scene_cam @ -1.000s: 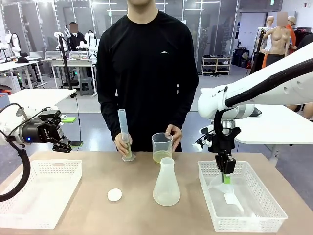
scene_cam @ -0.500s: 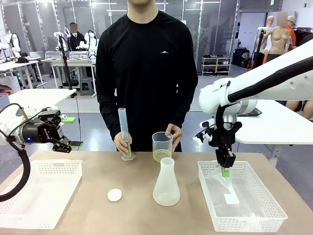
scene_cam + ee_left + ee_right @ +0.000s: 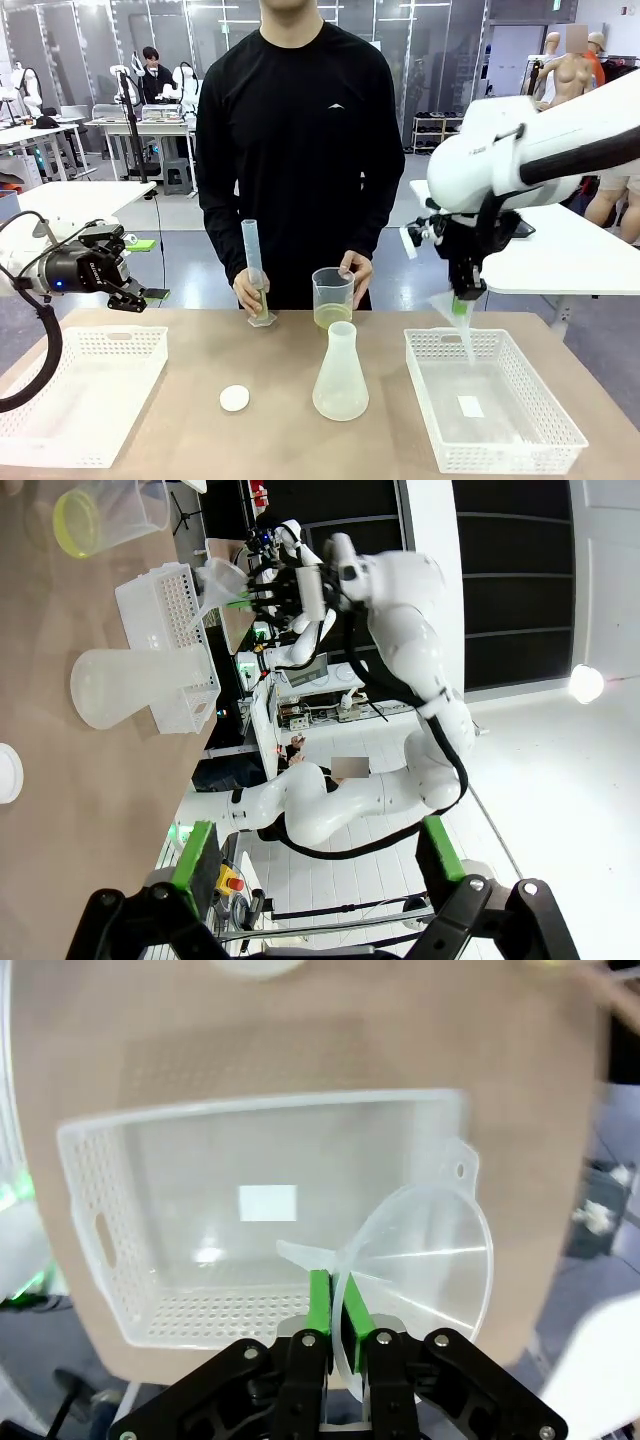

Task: Prepare the solutions needed for the experiment.
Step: Pick up the Plastic Funnel and insert it into the Big flask.

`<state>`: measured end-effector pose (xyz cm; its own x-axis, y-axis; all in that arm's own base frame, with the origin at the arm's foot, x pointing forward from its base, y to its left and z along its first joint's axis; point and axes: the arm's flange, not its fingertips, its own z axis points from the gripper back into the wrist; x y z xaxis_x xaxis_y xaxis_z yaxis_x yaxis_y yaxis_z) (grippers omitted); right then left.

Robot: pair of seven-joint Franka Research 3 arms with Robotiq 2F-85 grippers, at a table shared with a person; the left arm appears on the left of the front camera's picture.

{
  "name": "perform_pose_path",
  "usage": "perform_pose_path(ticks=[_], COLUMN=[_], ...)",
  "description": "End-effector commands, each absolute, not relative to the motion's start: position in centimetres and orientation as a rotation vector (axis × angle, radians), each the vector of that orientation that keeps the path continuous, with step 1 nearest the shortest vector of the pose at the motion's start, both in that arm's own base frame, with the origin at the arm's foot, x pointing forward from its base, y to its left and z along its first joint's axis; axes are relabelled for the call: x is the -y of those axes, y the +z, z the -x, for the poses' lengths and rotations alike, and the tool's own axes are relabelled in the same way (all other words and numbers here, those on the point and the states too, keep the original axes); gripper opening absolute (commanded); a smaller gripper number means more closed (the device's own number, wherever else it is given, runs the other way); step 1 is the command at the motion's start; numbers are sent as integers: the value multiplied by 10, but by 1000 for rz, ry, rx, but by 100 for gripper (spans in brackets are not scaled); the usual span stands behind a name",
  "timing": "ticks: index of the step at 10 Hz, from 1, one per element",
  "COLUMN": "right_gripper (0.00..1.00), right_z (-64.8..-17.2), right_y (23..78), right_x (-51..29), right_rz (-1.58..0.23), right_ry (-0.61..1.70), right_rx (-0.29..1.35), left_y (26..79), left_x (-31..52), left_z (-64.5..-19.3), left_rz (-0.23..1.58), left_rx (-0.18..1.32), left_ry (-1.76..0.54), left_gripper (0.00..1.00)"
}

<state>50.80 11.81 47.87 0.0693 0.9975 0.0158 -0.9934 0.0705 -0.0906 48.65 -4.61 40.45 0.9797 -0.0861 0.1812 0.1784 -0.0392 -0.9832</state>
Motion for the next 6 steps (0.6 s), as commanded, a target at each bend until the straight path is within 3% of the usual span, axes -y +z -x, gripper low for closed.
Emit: perform_pose_path(ticks=[1,6], right_gripper=[0,0], right_z=[-463,-365], right_y=[499,555], right_x=[-117,-122], right_rz=[222,455], right_ry=[1449,1447], right_rx=[237,559], left_y=[406,406], left_x=[47,47], left_z=[-485,-485], left_rz=[1601,1601], left_rx=[71,71], left_ry=[-219,-219], left_gripper=[100,100])
